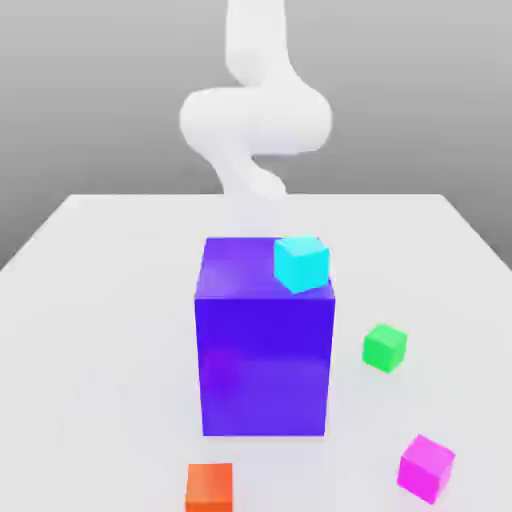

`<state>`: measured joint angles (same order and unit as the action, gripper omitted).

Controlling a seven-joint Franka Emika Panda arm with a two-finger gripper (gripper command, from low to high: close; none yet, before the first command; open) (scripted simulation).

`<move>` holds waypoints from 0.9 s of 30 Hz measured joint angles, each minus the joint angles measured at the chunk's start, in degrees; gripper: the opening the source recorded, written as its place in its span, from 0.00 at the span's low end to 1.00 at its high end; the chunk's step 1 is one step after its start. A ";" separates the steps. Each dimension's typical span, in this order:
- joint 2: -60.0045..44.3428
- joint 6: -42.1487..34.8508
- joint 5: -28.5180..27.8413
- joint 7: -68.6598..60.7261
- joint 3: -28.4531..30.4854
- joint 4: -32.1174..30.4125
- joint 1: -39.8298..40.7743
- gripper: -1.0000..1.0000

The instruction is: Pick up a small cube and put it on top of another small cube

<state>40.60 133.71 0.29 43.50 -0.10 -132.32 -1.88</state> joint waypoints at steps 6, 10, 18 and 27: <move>-12.82 4.73 0.82 -5.80 -0.71 -1.31 -4.23 0.50; -21.12 7.80 1.21 -9.46 -1.58 -2.16 -6.64 0.50; -37.74 13.94 0.63 -15.80 -4.33 -3.87 -10.98 0.50; -56.54 21.05 -4.16 -19.72 -5.98 -5.58 -15.44 0.50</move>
<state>-15.94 154.76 -3.88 23.79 -6.08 -137.89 -17.33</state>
